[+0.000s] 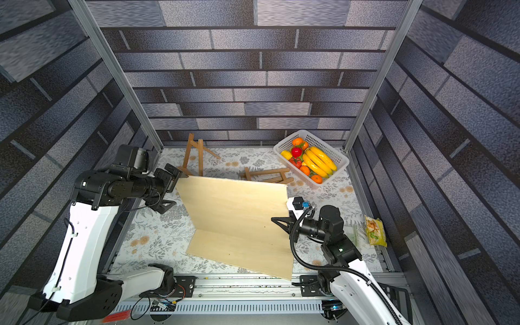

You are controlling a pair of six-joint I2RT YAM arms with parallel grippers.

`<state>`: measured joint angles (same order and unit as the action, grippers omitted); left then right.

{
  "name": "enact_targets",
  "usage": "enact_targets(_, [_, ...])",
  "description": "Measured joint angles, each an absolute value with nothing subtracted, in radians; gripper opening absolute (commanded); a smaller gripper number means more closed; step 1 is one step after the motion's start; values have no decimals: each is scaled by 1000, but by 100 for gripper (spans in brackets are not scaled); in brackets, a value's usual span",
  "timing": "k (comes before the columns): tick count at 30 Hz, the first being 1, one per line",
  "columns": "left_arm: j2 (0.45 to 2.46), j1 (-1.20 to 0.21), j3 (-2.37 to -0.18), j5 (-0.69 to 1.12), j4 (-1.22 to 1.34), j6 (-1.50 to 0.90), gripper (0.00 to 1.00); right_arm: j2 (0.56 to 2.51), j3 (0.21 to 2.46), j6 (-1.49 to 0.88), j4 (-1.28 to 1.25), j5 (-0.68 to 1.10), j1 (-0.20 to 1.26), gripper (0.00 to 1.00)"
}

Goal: Assemble the easel
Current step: Place the drawing board on the easel.

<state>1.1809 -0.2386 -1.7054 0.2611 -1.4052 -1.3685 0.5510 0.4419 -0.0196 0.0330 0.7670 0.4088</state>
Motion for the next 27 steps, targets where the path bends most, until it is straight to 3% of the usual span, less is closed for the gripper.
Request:
enact_targets(6, [1179, -283, -1643, 277, -1356, -1567, 100, 544, 442, 2, 34, 760, 419, 0])
enact_targets(17, [1264, -321, -1672, 265, -1212, -1705, 100, 543, 442, 28, 33, 745, 442, 0])
enact_targets(27, [1263, -326, -1590, 282, -1192, -1750, 90, 551, 442, 51, 17, 732, 453, 0])
